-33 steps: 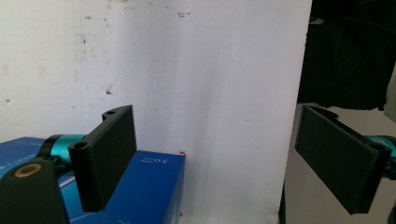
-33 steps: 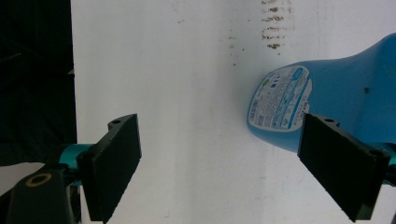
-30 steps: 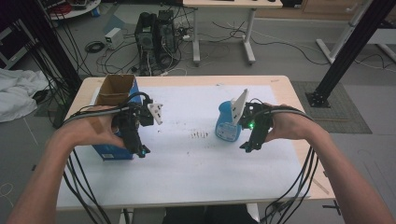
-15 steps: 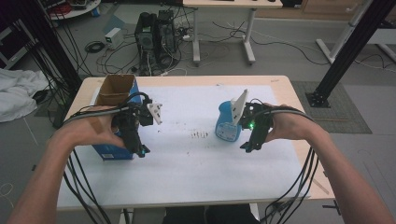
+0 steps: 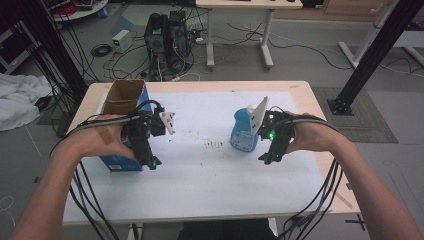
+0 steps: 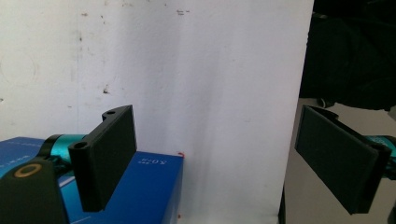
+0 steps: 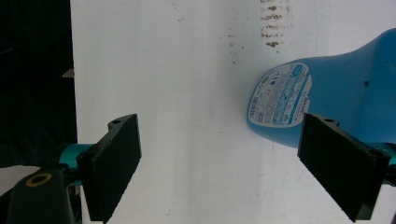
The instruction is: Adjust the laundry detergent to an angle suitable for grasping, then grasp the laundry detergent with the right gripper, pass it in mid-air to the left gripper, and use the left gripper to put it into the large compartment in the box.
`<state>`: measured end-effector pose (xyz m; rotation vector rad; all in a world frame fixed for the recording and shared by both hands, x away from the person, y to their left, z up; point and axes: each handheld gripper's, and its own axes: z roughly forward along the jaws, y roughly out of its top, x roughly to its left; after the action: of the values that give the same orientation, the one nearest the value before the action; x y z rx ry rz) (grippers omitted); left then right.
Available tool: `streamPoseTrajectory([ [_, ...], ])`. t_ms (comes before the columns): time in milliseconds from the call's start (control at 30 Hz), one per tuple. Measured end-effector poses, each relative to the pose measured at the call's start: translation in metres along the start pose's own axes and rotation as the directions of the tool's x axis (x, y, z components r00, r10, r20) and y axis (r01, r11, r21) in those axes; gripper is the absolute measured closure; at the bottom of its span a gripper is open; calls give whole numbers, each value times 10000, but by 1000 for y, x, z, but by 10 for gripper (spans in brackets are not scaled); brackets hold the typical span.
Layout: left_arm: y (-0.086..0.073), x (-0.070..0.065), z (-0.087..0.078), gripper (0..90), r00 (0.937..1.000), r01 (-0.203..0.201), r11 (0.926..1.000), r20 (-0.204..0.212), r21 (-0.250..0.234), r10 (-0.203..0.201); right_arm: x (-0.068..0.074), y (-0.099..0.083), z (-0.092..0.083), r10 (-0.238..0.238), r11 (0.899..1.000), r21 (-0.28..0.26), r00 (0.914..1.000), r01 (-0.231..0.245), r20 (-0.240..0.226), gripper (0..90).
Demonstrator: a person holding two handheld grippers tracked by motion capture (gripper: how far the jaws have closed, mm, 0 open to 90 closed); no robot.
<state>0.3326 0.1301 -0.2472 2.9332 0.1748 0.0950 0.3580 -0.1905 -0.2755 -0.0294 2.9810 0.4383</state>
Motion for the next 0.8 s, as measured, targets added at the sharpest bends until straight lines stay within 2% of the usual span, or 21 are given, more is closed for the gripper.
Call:
streamPoseTrajectory([
  [133, 0, 0, 1, 127, 10000, 19, 10000, 15, 30, -19, 1, 0, -1, -34, 10000, -12, 10000, 34, -55, 125],
  [167, 0, 0, 2, 127, 10000, 61, 10000, 44, 32, -61, 0, -1, -2, -181, 9998, 18, 9998, 181, -70, 125],
  [200, 0, 0, 2, 127, 10000, 52, 10000, 47, 63, -52, 1, -1, -2, 7, 10000, -30, 10000, -7, -37, 125],
  [267, -1, -1, 3, 127, 9999, 64, 10000, 81, 71, -65, 1, -2, -3, -95, 10000, -4, 10000, 95, -31, 125],
  [300, -1, 0, 3, 127, 9999, -42, 9999, 103, 110, 41, 1, -3, -3, 39, 10000, -32, 10000, -39, -42, 125],
  [333, -1, 0, 3, 127, 9999, 10, 9999, 99, 111, -11, 0, -4, -4, -77, 10000, -29, 10000, 77, -12, 125],
  [367, -1, 0, 3, 127, 9999, 9, 9999, 101, 111, -10, -2, -6, -5, -444, 9990, 87, 9990, 445, -52, 125],
  [400, -1, 1, 3, 127, 9999, 9, 9999, 101, 104, -10, 0, -6, -5, -23, 10000, 7, 10000, 23, -86, 125],
  [567, 0, 2, 4, 127, 9999, -29, 10000, 125, 67, 28, -1, -13, -5, 90, 9998, 193, 9999, -88, -112, 125],
  [633, 1, 3, 5, 127, 9999, -4, 10000, 126, 85, 3, -2, -21, -5, 453, 9985, 322, 9989, -449, -139, 125],
  [700, 1, 3, 5, 127, 9999, -37, 10000, 135, 63, 37, -2, -23, -5, 478, 9982, 360, 9988, -473, -125, 125],
  [800, 2, 2, 5, 127, 9999, -41, 10000, 119, 84, 40, -6, -36, -5, 858, 9956, 368, 9963, -857, -9, 125],
])
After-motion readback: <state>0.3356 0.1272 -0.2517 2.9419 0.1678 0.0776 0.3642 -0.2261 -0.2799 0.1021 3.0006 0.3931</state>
